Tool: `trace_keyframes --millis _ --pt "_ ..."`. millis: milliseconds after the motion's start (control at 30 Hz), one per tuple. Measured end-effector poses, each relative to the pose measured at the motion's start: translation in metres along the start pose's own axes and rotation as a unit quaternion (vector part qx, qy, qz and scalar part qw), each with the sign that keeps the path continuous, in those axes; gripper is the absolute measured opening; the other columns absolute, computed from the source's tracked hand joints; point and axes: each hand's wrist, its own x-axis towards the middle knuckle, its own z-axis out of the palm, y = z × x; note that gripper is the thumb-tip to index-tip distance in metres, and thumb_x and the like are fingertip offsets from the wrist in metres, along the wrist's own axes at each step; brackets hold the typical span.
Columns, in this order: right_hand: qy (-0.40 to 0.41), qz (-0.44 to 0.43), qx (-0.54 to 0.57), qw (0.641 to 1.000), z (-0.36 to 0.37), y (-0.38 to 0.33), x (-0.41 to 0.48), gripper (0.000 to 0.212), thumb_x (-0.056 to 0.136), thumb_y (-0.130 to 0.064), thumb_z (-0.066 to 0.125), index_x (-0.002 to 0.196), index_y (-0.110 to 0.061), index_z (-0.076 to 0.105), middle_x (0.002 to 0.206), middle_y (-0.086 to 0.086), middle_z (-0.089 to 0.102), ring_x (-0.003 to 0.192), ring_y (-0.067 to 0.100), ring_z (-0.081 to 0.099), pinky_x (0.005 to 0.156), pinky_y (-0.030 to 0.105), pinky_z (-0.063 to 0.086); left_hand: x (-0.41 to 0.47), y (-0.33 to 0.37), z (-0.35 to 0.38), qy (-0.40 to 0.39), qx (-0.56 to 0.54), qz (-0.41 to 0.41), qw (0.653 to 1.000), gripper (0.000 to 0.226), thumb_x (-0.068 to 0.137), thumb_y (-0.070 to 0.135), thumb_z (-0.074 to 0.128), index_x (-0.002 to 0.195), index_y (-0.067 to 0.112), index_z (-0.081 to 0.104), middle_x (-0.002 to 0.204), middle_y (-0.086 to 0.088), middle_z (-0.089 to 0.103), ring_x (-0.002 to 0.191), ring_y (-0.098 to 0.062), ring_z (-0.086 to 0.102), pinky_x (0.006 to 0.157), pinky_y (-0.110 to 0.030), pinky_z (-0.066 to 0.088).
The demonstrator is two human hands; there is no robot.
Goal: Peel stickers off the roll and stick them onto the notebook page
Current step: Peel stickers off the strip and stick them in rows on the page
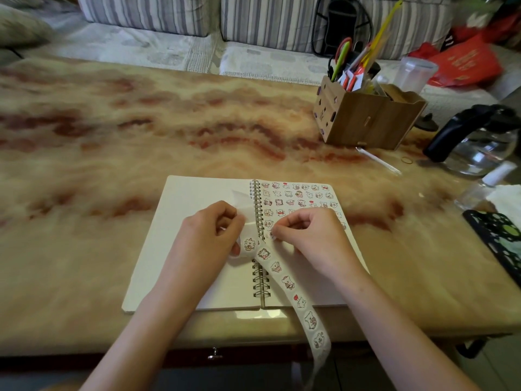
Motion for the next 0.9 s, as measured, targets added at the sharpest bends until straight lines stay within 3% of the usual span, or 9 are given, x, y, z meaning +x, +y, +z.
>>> trace_keyframes --millis 667,900 --pt "0.032 -0.029 -0.077 0.996 0.0062 0.0014 -0.0009 0.005 0.077 -0.025 0.072 0.073 -0.023 0.071 0.069 -0.01 0.068 0.067 0.005 0.06 0.07 0.032 0.052 -0.0012 0.001 -0.0006 0.003 0.013 0.002 1.0 0.015 0.091 0.018 0.057 0.078 0.013 0.061 0.051 0.001 0.061 0.042 0.001 0.049 0.047 -0.008 0.035" --pt "0.03 -0.043 -0.079 0.995 0.0048 0.0072 0.0035 0.02 0.075 -0.03 0.078 0.085 -0.025 0.061 0.069 -0.007 0.062 0.067 0.009 0.057 0.068 0.033 0.046 -0.0008 0.0001 0.0001 0.003 0.013 0.006 1.0 0.015 0.091 0.018 0.058 0.077 0.013 0.061 0.051 0.002 0.061 0.044 0.0 0.051 0.049 -0.008 0.036"
